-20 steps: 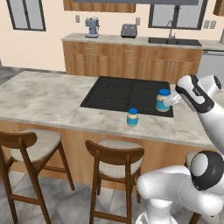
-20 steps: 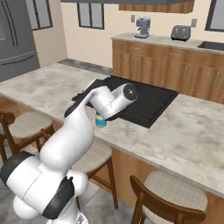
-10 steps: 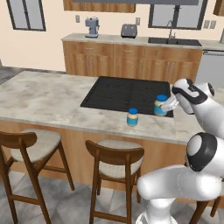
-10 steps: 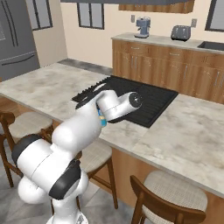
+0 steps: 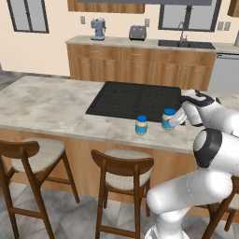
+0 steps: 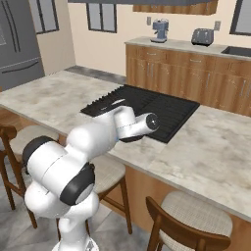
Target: The dining table condiment station is running low on mayonnaise. Refill the condiment station by opening the cabinet and taking the mayonnaise from the cabinet and placing it on the dining table.
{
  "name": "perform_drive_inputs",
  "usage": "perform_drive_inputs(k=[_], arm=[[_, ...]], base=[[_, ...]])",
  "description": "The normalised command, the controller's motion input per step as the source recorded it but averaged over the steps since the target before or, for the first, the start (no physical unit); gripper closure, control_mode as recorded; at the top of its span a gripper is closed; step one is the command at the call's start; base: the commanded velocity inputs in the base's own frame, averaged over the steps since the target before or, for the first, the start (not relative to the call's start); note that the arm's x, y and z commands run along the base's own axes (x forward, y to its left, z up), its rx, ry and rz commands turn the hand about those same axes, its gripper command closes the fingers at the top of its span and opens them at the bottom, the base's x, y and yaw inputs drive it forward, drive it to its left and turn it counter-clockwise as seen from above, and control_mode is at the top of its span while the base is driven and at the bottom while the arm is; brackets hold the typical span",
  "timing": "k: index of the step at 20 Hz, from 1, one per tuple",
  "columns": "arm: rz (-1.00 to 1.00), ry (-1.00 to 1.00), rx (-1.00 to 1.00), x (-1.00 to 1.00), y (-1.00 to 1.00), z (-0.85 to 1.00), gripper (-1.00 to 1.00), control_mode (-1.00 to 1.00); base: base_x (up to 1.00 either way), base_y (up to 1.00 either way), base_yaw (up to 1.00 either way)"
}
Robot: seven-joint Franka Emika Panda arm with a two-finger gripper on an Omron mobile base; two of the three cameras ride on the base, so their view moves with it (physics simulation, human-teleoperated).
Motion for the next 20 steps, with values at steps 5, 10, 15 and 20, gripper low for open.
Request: perform_drive_inputs(k=[5, 10, 15, 20], arm=[[0.00, 0.00, 0.00, 0.22, 0.11, -0.41, 1.00, -1.00], [0.00, 0.00, 0.00, 0.36, 0.09, -0.35, 1.00, -1.00], [0.03, 0.00, 0.00, 0.40, -0.09, -0.33, 1.00, -1.00], [0.05, 0.00, 0.00, 0.34, -0.19, -0.41, 1.00, -1.00]], base=[[0.00, 0.00, 0.00], [0.00, 0.00, 0.00], [0.00, 0.00, 0.00], [0.00, 0.00, 0.00]])
